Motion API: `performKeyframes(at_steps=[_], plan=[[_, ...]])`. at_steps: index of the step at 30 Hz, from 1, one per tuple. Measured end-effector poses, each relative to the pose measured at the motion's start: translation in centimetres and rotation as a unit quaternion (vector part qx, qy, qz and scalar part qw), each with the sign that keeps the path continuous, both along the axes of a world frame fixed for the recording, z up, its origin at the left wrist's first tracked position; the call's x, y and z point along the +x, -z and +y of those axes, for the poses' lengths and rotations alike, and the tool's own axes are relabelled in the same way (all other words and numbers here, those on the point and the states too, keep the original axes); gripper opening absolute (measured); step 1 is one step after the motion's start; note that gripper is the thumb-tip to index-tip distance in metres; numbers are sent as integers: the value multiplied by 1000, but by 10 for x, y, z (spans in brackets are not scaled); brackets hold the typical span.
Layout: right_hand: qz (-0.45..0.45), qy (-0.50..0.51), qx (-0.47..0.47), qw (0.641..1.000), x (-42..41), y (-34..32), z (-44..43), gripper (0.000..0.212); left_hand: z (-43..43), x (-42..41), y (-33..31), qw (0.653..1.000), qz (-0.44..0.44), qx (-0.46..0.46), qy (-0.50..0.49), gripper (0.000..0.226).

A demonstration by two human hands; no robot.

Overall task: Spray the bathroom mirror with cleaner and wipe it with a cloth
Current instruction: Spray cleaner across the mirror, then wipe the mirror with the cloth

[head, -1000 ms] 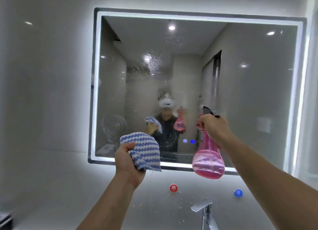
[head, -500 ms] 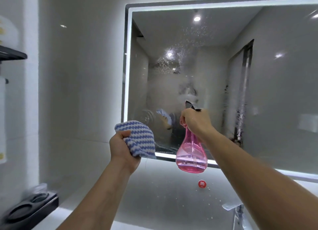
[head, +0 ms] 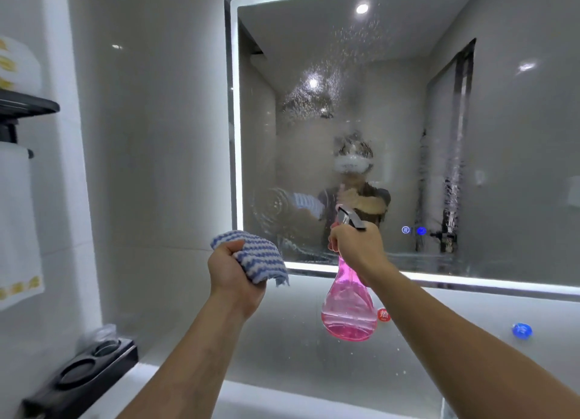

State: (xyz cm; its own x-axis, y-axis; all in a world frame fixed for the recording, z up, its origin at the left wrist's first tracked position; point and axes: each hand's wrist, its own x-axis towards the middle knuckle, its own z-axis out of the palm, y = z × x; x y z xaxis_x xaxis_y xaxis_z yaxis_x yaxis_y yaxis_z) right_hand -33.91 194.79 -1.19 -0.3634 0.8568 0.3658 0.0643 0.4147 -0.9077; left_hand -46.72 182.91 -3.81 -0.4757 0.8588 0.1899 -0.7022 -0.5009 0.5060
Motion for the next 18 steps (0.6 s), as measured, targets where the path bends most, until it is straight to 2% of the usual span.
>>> performKeyframes(at_steps=[4, 6, 8, 11, 15, 18], plan=[[-9, -30, -25, 999, 14, 22, -2, 9, 8, 8, 13, 995, 14, -73, -72, 52], [-11, -35, 2, 999, 20, 36, 0, 19, 12, 11, 23, 992, 13, -95, -77, 44], [-20, -34, 37, 999, 24, 53, 1, 26, 17, 9, 36, 993, 7, -107, -41, 36], [-31, -26, 36, 999, 29, 74, 5, 11, 27, -2, 56, 994, -5, -107, 13, 42], [-15, -9, -3, 1000, 26, 89, 18, 17, 45, -27, 70, 993, 34, -108, -27, 53], [-17, -15, -9, 1000, 14, 98, 30, 19, 59, -47, 69, 985, 89, -142, -48, 58]])
